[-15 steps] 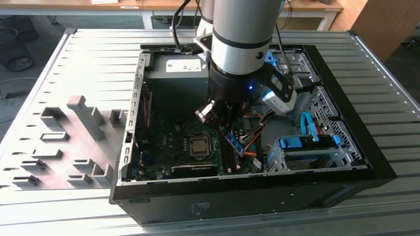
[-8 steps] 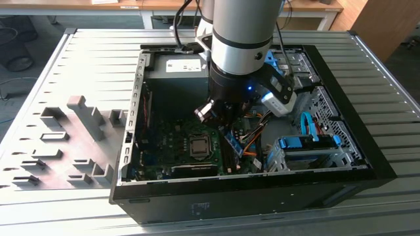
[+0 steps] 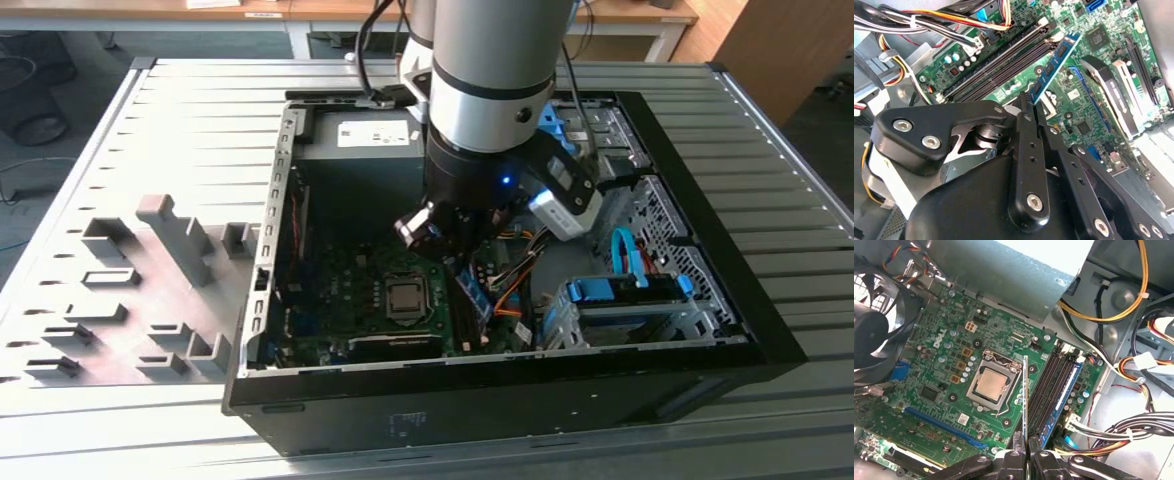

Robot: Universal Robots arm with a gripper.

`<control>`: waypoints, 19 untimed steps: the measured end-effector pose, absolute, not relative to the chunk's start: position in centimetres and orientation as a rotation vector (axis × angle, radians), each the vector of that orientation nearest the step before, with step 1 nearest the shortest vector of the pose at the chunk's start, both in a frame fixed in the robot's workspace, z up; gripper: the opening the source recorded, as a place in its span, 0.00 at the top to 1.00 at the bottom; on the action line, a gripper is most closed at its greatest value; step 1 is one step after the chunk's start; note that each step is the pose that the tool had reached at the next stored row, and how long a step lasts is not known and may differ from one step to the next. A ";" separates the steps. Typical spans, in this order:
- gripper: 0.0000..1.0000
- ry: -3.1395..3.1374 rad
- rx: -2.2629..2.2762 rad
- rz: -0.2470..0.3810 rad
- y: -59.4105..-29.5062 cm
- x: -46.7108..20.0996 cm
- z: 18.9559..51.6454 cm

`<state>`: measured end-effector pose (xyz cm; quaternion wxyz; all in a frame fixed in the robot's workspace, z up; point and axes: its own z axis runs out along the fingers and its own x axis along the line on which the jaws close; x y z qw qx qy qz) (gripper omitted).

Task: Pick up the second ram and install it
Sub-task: 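Insert the second ram into the second slot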

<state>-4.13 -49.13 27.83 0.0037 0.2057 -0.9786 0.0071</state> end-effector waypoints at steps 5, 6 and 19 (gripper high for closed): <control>0.86 -3.075 0.608 0.022 -49.1 -4.1 27.8; 0.86 -3.076 0.600 0.022 -49.1 -4.1 27.8; 0.86 -3.095 0.490 0.022 -49.1 -4.1 27.8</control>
